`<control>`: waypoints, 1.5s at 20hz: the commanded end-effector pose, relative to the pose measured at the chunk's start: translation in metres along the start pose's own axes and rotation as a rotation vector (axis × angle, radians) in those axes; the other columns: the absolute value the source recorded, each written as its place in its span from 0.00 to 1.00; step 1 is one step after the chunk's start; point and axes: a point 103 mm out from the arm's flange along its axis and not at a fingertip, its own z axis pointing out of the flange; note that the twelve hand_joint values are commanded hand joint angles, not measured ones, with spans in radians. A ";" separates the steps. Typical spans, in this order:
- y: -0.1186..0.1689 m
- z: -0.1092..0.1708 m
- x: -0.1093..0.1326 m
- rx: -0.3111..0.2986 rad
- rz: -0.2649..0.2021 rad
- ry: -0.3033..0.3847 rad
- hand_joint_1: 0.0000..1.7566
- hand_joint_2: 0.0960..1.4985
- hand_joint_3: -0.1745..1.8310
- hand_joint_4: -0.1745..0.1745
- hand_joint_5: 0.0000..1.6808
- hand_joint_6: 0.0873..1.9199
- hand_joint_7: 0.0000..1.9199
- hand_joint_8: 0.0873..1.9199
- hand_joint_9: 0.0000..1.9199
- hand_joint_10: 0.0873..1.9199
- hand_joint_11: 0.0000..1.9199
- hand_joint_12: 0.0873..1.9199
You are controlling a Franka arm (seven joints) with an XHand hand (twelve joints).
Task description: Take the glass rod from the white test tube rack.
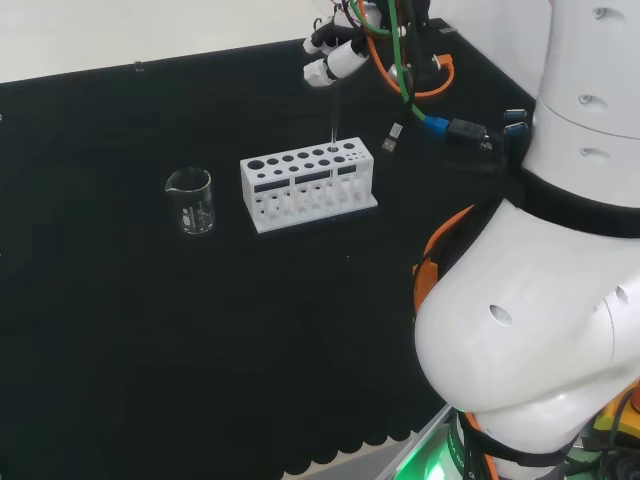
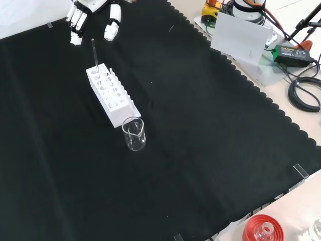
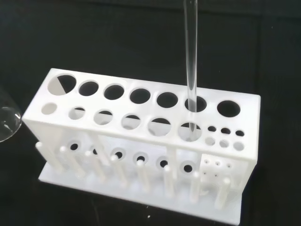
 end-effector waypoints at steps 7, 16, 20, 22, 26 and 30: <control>0.004 0.013 -0.007 0.050 -0.023 -0.046 0.23 0.57 0.27 0.38 0.28 0.02 0.23 0.40 0.32 0.41 0.21 0.70; 0.002 0.017 -0.005 0.077 -0.032 -0.048 0.28 0.58 0.26 0.30 0.23 0.27 0.28 0.40 0.37 0.39 0.27 0.68; 0.002 0.017 -0.005 0.072 -0.035 -0.056 0.38 0.56 0.26 0.28 0.26 0.39 0.29 0.41 0.40 0.39 0.31 0.68; 0.001 0.017 -0.005 0.070 -0.036 -0.058 0.42 0.55 0.27 0.27 0.28 0.42 0.30 0.41 0.41 0.38 0.32 0.67; 0.002 0.017 -0.005 0.069 -0.036 -0.058 0.45 0.53 0.30 0.25 0.31 0.44 0.33 0.40 0.44 0.37 0.35 0.66; 0.006 0.017 -0.004 0.077 -0.041 -0.058 0.47 0.52 0.32 0.24 0.33 0.45 0.34 0.40 0.45 0.37 0.37 0.65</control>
